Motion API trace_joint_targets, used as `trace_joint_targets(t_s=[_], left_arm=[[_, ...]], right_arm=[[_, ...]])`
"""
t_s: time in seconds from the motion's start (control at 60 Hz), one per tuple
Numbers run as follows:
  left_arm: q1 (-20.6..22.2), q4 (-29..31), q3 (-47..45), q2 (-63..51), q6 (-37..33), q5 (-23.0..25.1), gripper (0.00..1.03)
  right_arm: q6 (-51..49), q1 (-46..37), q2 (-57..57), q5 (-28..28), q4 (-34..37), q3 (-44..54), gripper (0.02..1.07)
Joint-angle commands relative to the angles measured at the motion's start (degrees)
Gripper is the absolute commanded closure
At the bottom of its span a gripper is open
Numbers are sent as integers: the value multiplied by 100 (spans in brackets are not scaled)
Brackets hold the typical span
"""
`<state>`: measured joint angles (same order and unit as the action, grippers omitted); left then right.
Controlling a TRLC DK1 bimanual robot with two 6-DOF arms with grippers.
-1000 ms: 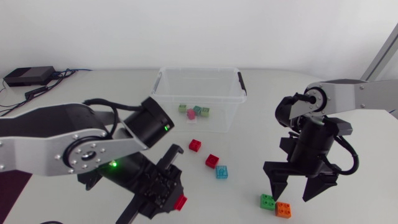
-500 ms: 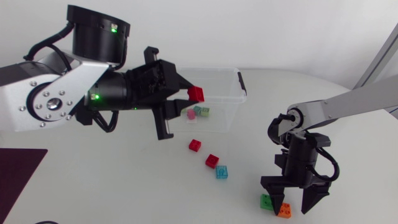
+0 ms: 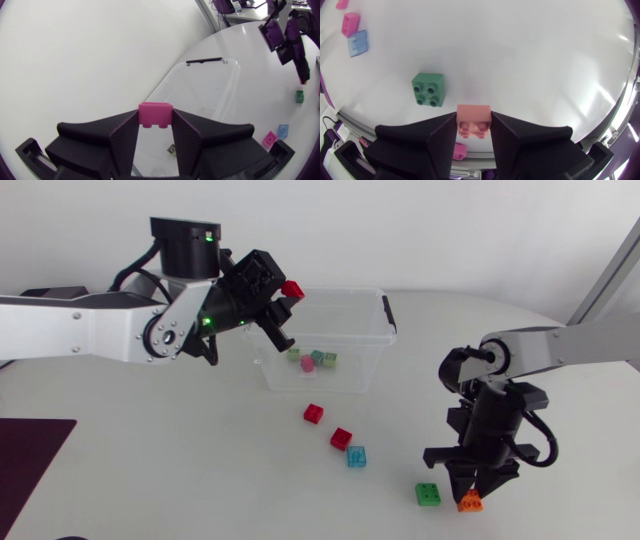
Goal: Pick up the duplo bricks and place them in the container
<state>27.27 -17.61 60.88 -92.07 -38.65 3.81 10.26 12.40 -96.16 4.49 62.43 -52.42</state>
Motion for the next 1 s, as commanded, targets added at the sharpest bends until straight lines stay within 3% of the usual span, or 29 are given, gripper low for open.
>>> trace_joint_targets(t_s=[0.0, 0.017, 0.033, 0.067, 0.3, 0.417, 0.5, 0.667, 0.817, 0.983], left_arm=[[-37, -111, 380, -390, 271, -135, 58], [-37, -120, 416, -426, 288, -179, 44], [-20, -120, 451, -478, 323, -223, 22], [-20, -111, 495, -505, 376, -232, 2], [-46, 205, 354, 102, 561, -170, 3], [-46, 970, 55, 752, 482, 181, 3], [-20, 2226, 11, 1148, 271, 612, 4], [174, 3307, -683, 1649, -371, 946, 4], [437, 3404, -1210, 1306, -503, 946, 4], [657, 3097, -1078, 348, 323, 946, 4]], right_arm=[[2, 122, 396, -62, 252, -321, 89], [20, 157, 475, -80, 331, -418, 89], [29, 192, 519, -89, 384, -488, 89], [46, 263, 625, -124, 463, -637, 89], [204, 702, 968, -370, 735, -1877, 89], [283, 974, 915, -467, 463, -2387, 89], [327, 1194, 827, -502, 173, -2712, 89], [354, 1519, 431, -774, -636, -3336, 89], [160, 1651, 150, -924, -1664, -3591, 89], [29, 1555, -114, -985, -2517, -3670, 88]])
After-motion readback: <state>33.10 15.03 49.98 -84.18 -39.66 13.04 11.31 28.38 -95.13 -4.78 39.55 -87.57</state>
